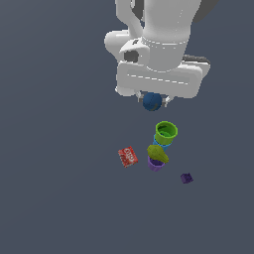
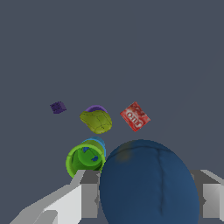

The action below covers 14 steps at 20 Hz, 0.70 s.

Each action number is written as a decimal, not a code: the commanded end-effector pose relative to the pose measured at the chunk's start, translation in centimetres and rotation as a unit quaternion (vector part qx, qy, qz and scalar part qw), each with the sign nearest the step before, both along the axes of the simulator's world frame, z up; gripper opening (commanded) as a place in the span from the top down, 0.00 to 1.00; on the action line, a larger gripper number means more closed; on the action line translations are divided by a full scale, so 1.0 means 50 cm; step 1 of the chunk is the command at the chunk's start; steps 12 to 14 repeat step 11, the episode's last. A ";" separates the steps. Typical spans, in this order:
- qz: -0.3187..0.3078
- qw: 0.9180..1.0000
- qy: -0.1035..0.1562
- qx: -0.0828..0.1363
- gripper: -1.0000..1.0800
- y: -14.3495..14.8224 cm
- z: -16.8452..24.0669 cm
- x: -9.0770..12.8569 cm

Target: Pick up a designated object from a clutter of objects.

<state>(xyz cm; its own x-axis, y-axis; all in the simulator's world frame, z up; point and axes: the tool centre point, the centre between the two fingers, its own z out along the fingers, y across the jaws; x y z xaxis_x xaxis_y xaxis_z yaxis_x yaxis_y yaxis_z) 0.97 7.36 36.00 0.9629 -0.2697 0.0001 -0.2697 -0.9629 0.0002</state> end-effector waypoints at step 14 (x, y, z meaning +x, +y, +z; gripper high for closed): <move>0.000 1.000 0.000 0.000 1.00 0.016 0.049 0.029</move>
